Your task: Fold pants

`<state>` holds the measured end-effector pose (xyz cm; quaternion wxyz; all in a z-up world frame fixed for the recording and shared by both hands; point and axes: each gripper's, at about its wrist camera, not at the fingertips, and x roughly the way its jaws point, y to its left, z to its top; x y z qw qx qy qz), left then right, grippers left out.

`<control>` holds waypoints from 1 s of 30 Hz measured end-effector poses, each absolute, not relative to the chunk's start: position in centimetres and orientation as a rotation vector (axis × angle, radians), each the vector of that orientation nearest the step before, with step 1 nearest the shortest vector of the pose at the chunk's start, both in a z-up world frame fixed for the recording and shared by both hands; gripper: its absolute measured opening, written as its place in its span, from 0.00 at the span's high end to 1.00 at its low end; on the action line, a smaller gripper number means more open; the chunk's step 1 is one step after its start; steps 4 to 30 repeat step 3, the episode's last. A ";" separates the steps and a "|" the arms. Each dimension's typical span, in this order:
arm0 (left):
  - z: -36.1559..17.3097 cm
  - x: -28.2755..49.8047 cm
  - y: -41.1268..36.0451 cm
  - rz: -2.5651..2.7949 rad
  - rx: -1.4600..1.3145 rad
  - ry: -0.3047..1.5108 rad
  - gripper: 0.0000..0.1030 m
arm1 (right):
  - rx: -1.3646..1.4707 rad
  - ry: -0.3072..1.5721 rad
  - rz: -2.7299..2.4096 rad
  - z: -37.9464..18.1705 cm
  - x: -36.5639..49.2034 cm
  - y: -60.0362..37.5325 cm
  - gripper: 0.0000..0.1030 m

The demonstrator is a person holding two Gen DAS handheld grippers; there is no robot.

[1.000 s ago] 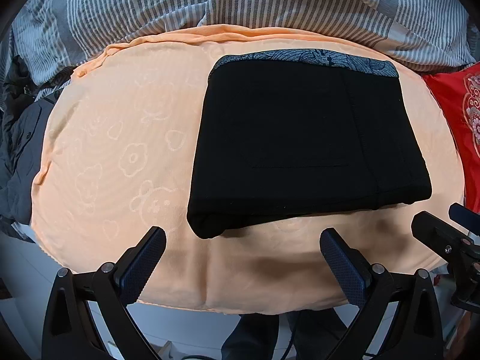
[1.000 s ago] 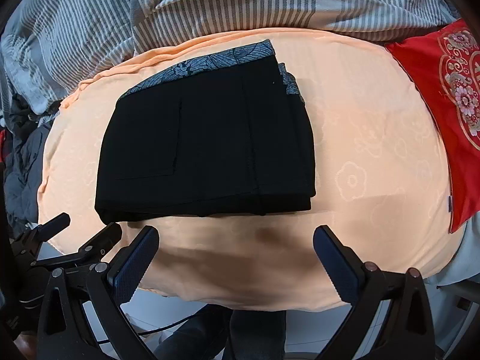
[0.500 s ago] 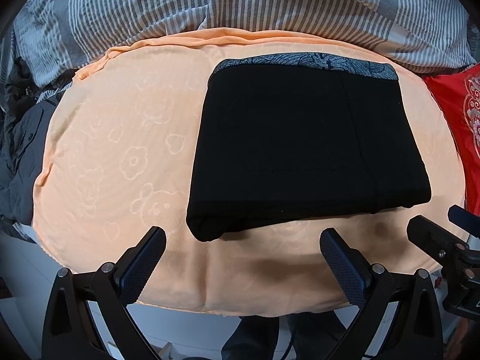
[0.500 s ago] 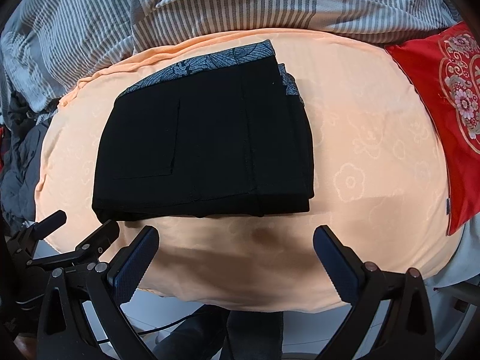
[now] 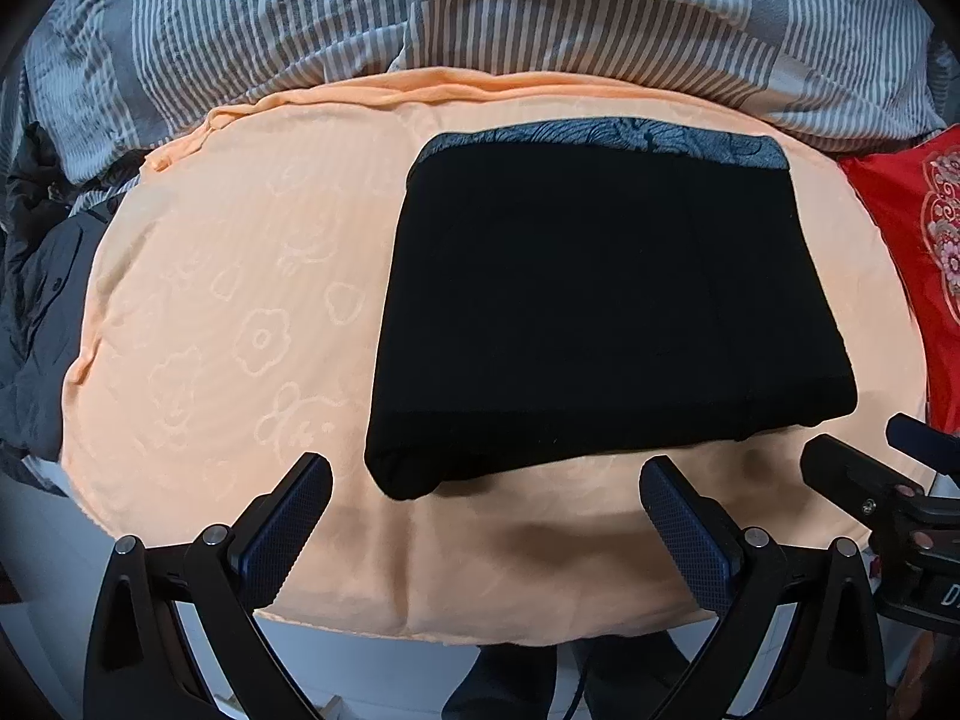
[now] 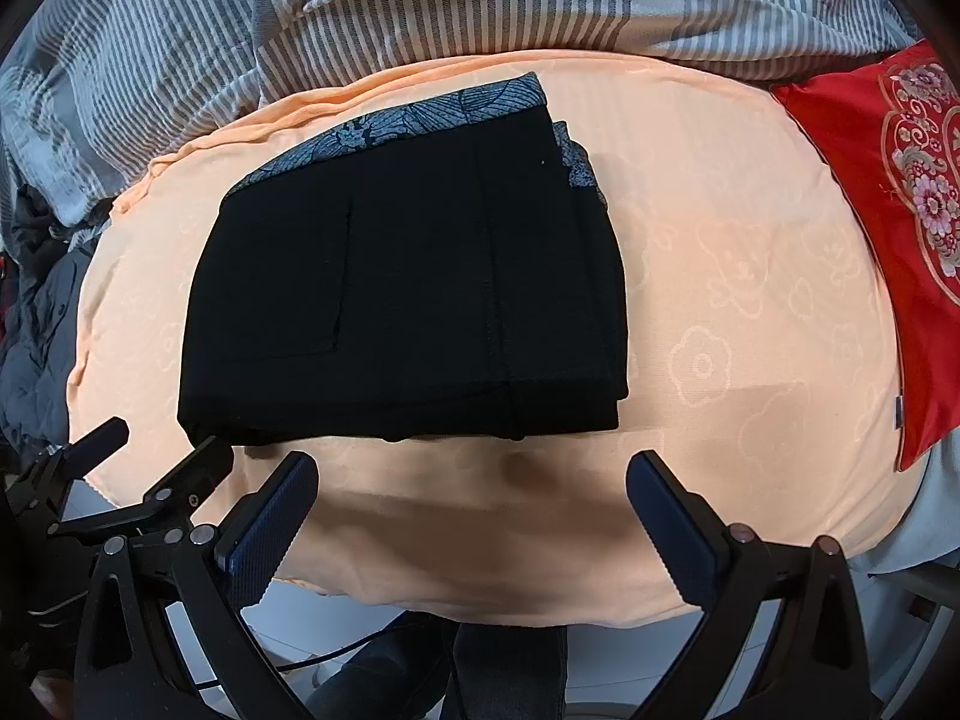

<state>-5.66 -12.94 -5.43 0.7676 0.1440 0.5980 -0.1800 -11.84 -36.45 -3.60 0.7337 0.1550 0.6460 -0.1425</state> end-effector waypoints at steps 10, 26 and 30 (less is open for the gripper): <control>-5.4 -5.5 -13.1 -0.396 0.318 1.293 0.00 | 0.346 1.423 -0.318 -3.7 -11.7 -36.5 0.00; -5.4 -5.5 -13.1 -0.396 0.318 1.293 0.00 | 0.346 1.423 -0.318 -3.7 -11.7 -36.5 0.00; -5.4 -5.5 -13.1 -0.396 0.318 1.293 0.00 | 0.346 1.423 -0.318 -3.7 -11.7 -36.5 0.00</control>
